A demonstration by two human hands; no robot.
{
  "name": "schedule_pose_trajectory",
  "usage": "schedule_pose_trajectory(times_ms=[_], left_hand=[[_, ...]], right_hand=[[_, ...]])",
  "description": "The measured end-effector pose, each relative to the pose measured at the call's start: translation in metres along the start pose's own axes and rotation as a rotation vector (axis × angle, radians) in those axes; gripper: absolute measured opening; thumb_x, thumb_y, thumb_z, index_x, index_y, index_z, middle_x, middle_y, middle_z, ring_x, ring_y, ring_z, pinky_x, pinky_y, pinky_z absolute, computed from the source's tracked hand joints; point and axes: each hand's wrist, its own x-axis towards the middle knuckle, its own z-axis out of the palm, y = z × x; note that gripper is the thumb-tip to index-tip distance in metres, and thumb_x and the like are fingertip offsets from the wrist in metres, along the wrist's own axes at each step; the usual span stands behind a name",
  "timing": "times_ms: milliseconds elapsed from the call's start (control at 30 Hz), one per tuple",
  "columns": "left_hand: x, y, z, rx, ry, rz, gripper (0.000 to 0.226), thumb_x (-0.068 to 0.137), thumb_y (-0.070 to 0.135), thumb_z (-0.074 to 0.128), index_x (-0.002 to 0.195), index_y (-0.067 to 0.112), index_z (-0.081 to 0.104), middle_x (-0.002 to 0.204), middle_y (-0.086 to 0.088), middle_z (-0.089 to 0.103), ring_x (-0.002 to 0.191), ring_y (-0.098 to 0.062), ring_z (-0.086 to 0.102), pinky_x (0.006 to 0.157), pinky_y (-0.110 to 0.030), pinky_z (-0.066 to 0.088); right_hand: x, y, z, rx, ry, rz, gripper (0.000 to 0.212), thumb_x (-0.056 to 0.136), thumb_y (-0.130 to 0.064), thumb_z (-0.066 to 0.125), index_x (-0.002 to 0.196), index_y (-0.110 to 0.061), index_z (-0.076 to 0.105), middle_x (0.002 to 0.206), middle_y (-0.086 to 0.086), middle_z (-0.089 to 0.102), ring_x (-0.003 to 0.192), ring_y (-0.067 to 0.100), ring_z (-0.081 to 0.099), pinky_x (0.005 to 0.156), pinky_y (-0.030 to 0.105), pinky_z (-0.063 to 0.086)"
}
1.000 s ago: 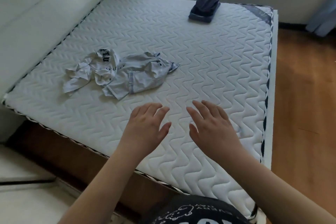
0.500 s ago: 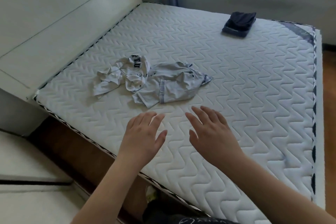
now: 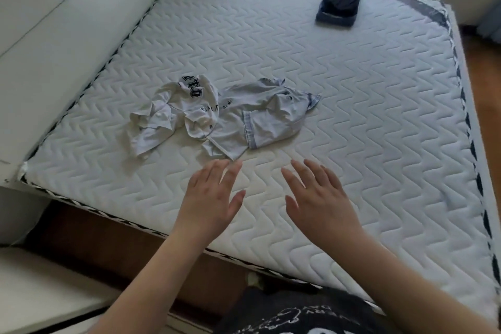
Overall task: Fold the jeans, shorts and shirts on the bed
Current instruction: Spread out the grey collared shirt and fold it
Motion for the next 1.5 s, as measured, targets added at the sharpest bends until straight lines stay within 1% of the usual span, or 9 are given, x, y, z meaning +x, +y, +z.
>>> schedule_pose_trajectory(times_ms=[267, 433, 567, 800, 1067, 1167, 1267, 1367, 1500], left_hand=[[0.016, -0.014, 0.010, -0.001, -0.030, -0.070, 0.054, 0.093, 0.039, 0.055, 0.141, 0.017, 0.048, 0.136, -0.007, 0.053, 0.129, -0.027, 0.047, 0.102, -0.043, 0.039], [0.016, -0.038, 0.011, 0.016, -0.031, -0.158, 0.056, 0.093, 0.046, 0.037, 0.138, 0.016, 0.052, 0.133, -0.008, 0.055, 0.125, -0.028, 0.051, 0.101, -0.045, 0.041], [0.026, -0.068, 0.024, -0.013, -0.029, -0.219, 0.052, 0.096, 0.039, 0.050, 0.144, 0.019, 0.044, 0.141, -0.006, 0.049, 0.133, -0.026, 0.042, 0.108, -0.042, 0.033], [0.077, -0.143, 0.061, -0.095, -0.119, -0.199, 0.053, 0.098, 0.039, 0.047, 0.147, 0.019, 0.040, 0.145, -0.007, 0.045, 0.137, -0.024, 0.036, 0.110, -0.040, 0.029], [0.171, -0.262, 0.151, -0.167, -0.248, -0.093, 0.051, 0.092, 0.028, 0.056, 0.141, 0.015, 0.048, 0.138, -0.009, 0.051, 0.125, -0.030, 0.047, 0.100, -0.041, 0.037], [0.203, -0.289, 0.198, -0.170, -0.338, -0.075, 0.052, 0.094, 0.032, 0.050, 0.143, 0.018, 0.042, 0.142, -0.004, 0.046, 0.125, -0.026, 0.045, 0.100, -0.037, 0.034], [0.225, -0.305, 0.241, -0.236, -0.397, -0.070, 0.052, 0.095, 0.033, 0.049, 0.144, 0.019, 0.040, 0.143, -0.003, 0.044, 0.127, -0.024, 0.043, 0.101, -0.036, 0.034], [0.238, -0.310, 0.280, -0.402, -0.442, -0.148, 0.054, 0.096, 0.033, 0.050, 0.147, 0.017, 0.037, 0.146, -0.005, 0.043, 0.133, -0.023, 0.039, 0.109, -0.035, 0.032], [0.258, -0.312, 0.325, -0.714, -0.517, -0.400, 0.067, 0.096, 0.036, 0.054, 0.152, 0.014, 0.025, 0.154, -0.009, 0.033, 0.142, -0.023, 0.030, 0.115, -0.035, 0.026]], right_hand=[[0.037, -0.004, 0.019, 0.027, -0.073, -0.065, 0.053, 0.095, -0.033, 0.047, 0.147, -0.020, 0.039, 0.154, 0.006, 0.036, 0.144, 0.026, 0.028, 0.118, 0.041, 0.018], [0.081, -0.022, 0.031, 0.055, -0.084, -0.167, 0.052, 0.092, -0.031, 0.052, 0.142, -0.018, 0.046, 0.149, 0.007, 0.044, 0.137, 0.028, 0.038, 0.115, 0.041, 0.025], [0.118, -0.040, 0.044, 0.045, -0.129, -0.217, 0.055, 0.094, -0.034, 0.048, 0.146, -0.019, 0.040, 0.153, 0.005, 0.038, 0.141, 0.026, 0.032, 0.115, 0.040, 0.021], [0.194, -0.070, 0.096, 0.019, -0.209, -0.181, 0.059, 0.097, -0.036, 0.044, 0.151, -0.020, 0.029, 0.157, 0.003, 0.030, 0.144, 0.024, 0.025, 0.118, 0.039, 0.017], [0.294, -0.110, 0.196, -0.001, -0.325, -0.039, 0.061, 0.095, -0.035, 0.044, 0.151, -0.021, 0.024, 0.155, 0.001, 0.031, 0.141, 0.021, 0.028, 0.113, 0.035, 0.019], [0.327, -0.113, 0.240, 0.001, -0.357, -0.001, 0.064, 0.093, -0.037, 0.046, 0.151, -0.021, 0.024, 0.153, 0.000, 0.034, 0.139, 0.021, 0.031, 0.112, 0.035, 0.021], [0.350, -0.114, 0.285, 0.020, -0.431, 0.024, 0.073, 0.093, -0.045, 0.048, 0.154, -0.023, 0.015, 0.159, 0.001, 0.025, 0.143, 0.022, 0.026, 0.112, 0.036, 0.021], [0.365, -0.114, 0.329, 0.030, -0.498, 0.045, 0.081, 0.092, -0.050, 0.049, 0.156, -0.025, 0.006, 0.162, 0.001, 0.015, 0.146, 0.022, 0.021, 0.114, 0.038, 0.022], [0.389, -0.109, 0.380, 0.101, -0.524, 0.134, 0.088, 0.090, -0.045, 0.052, 0.155, -0.026, -0.004, 0.164, 0.001, -0.002, 0.150, 0.021, 0.005, 0.119, 0.039, 0.011]])
